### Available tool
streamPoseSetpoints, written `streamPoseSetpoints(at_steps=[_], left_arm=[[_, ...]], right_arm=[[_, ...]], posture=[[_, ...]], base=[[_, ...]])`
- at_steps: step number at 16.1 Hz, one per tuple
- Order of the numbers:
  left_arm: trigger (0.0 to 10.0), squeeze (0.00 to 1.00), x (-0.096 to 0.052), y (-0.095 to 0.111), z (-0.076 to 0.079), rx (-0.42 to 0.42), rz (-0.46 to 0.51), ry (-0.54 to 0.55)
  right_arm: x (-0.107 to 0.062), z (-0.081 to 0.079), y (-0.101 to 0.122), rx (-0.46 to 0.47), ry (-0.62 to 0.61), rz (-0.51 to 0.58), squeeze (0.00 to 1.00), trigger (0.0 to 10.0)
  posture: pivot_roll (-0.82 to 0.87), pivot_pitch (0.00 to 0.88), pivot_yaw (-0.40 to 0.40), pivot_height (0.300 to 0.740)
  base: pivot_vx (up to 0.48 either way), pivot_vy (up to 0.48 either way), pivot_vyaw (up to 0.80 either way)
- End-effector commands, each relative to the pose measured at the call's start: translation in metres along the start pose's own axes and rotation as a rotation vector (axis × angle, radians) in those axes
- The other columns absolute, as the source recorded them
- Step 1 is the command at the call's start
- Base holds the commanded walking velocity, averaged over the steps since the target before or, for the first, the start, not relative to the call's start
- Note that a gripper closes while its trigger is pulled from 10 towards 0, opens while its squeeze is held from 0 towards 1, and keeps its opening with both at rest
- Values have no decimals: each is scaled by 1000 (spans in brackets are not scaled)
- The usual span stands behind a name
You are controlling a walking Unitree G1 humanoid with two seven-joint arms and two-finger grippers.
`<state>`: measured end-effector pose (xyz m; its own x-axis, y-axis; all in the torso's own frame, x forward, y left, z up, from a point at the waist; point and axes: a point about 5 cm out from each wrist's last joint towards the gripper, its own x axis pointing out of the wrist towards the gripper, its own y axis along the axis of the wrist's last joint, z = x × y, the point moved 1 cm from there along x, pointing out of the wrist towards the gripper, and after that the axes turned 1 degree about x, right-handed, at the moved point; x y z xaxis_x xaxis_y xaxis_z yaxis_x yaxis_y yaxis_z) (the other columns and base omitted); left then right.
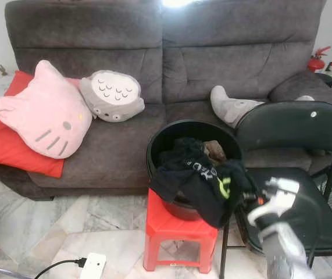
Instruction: Hang hanger
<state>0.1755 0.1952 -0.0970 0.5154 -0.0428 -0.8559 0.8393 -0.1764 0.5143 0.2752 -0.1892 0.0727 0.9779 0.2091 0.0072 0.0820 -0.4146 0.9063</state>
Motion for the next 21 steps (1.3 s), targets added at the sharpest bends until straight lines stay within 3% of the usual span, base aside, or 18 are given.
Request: streamPoseSetpoints(at_steps=[1,6,9,11,13,17,18,20,21], left_arm=[[10000,0,-1,-3,-2,2,-18,0],[10000,0,-1,-3,-1,3,-20,-10],[10000,0,0,-3,0,3,-20,-22],[10000,0,0,-3,1,0,-20,-29],[10000,0,0,-3,2,-1,-24,-37],[10000,0,0,-4,1,5,-26,-41],[10000,0,0,-4,1,7,-27,-42],[10000,0,-1,-4,1,8,-26,-44],[10000,0,-1,-4,1,10,-27,-44]], right_arm=[[10,-13,21,-29,72,55,0,0],[24,-50,61,-115,240,145,0,0],[22,-97,74,-256,502,101,0,0],[12,-111,61,-350,629,-19,0,0],[6,-102,50,-403,616,-106,0,0],[-4,-51,33,-554,413,-332,0,0],[-5,-50,31,-562,419,-343,0,0],[-20,-62,25,-552,564,-411,0,3882],[-26,-64,20,-592,620,-453,0,10000]], posture=[[-65,0,24,740],[-67,0,25,740],[-72,0,24,740],[-74,0,22,740],[-76,0,22,740],[-86,0,26,740],[-82,0,27,740],[-84,0,31,740],[-84,0,31,740]], base=[[0,0,0],[0,0,0],[0,0,0],[0,0,0],[0,0,0],[0,0,0],[0,0,0],[0,0,0],[0,0,0]])
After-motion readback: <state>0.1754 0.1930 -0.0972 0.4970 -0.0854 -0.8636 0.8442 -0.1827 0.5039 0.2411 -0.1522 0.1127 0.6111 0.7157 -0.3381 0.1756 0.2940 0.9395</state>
